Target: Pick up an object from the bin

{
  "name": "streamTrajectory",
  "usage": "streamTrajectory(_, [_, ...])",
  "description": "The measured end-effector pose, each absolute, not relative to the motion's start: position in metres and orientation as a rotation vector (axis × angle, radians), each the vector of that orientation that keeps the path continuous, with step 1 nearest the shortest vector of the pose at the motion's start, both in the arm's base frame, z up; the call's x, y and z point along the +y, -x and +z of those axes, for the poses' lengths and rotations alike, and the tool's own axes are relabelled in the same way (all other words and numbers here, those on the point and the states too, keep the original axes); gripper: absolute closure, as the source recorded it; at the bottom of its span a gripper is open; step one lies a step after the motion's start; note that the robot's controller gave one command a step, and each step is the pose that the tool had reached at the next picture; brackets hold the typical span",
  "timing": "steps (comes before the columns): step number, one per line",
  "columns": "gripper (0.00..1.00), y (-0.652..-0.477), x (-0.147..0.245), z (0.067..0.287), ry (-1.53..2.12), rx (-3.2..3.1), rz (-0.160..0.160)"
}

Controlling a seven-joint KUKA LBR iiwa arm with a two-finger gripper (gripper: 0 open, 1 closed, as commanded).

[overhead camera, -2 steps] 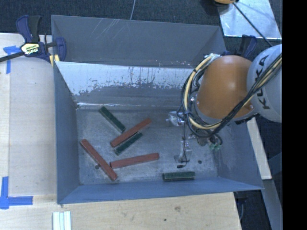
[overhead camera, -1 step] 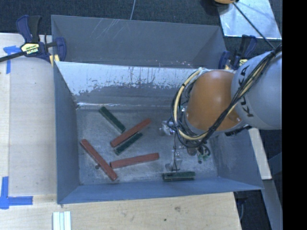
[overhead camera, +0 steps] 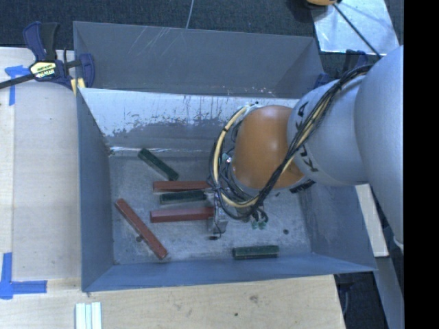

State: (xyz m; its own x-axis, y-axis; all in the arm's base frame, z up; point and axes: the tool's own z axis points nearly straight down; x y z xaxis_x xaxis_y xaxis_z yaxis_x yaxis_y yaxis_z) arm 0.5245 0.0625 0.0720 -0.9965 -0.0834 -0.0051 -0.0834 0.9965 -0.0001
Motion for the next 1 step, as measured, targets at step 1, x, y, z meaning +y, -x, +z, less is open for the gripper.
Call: streamTrajectory(1, [1.0, -0.5245, 0.0625, 0.072, 0.131, 3.134, 0.0])
